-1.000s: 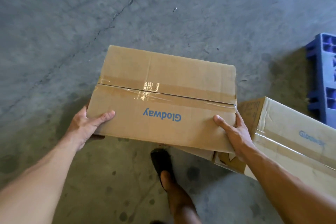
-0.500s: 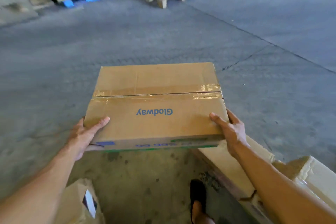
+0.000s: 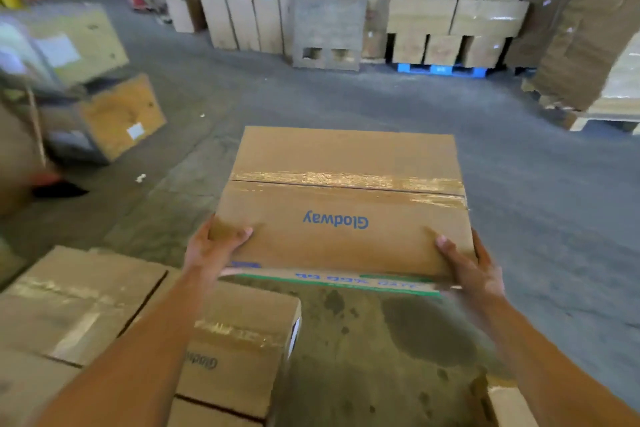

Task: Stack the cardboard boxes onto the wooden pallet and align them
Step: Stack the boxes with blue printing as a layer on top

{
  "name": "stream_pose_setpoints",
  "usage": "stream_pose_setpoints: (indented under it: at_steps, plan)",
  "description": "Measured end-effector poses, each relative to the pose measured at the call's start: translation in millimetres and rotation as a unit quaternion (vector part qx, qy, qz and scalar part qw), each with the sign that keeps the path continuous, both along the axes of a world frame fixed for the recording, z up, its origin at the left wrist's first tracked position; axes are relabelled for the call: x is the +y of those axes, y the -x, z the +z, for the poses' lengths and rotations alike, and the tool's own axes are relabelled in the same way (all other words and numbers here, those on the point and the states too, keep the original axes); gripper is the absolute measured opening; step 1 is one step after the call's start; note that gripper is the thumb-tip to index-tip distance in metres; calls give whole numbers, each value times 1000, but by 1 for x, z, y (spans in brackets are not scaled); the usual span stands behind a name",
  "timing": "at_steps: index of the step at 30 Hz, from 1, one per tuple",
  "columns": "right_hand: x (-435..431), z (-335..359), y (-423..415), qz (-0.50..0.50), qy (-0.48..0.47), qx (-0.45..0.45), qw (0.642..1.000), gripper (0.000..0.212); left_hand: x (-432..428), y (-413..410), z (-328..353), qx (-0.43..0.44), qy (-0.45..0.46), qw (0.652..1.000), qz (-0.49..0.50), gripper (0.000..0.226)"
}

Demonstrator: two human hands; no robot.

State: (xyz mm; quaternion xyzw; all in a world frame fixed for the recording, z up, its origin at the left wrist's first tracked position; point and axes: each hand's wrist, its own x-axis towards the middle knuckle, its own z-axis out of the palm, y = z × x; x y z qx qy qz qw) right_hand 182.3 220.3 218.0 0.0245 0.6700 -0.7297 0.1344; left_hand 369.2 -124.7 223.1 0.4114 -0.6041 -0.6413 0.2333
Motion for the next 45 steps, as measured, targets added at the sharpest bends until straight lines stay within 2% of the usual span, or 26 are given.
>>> stream_pose_setpoints:
  at_steps: [3, 9, 15, 21, 29, 35, 40, 43, 45]
  plan:
    - [-41, -10, -8, 56, -7, 1, 998, 48, -8, -38, -2, 12, 7, 996, 91, 50]
    - [-111, -53, -78, 143, -19, -33, 989, 50, -50, -131, -25, -79, 51, 970, 226, 82]
    - [-187, -97, -165, 145, -25, -75, 986, 49, -128, -192, -60, -143, 30, 941, 306, 74]
    - [-261, -153, -238, 151, -73, -104, 980, 71, -242, -222, -102, -194, 11, 939, 282, 76]
    - [-338, -203, -300, 162, -139, -114, 970, 75, -356, -228, -169, -193, -35, 944, 264, 68]
    - [-374, -215, -324, 157, -147, -112, 970, 71, -397, -235, -213, -200, -49, 944, 258, 60]
    - [-398, -224, -330, 186, -148, -110, 965, 84, -425, -254, -233, -199, -66, 941, 265, 58]
    - [-406, -229, -325, 204, -154, -98, 962, 76, -430, -264, -242, -193, -65, 942, 265, 69]
    - [-410, -229, -323, 212, -169, -98, 958, 72, -426, -264, -246, -185, -61, 946, 260, 67]
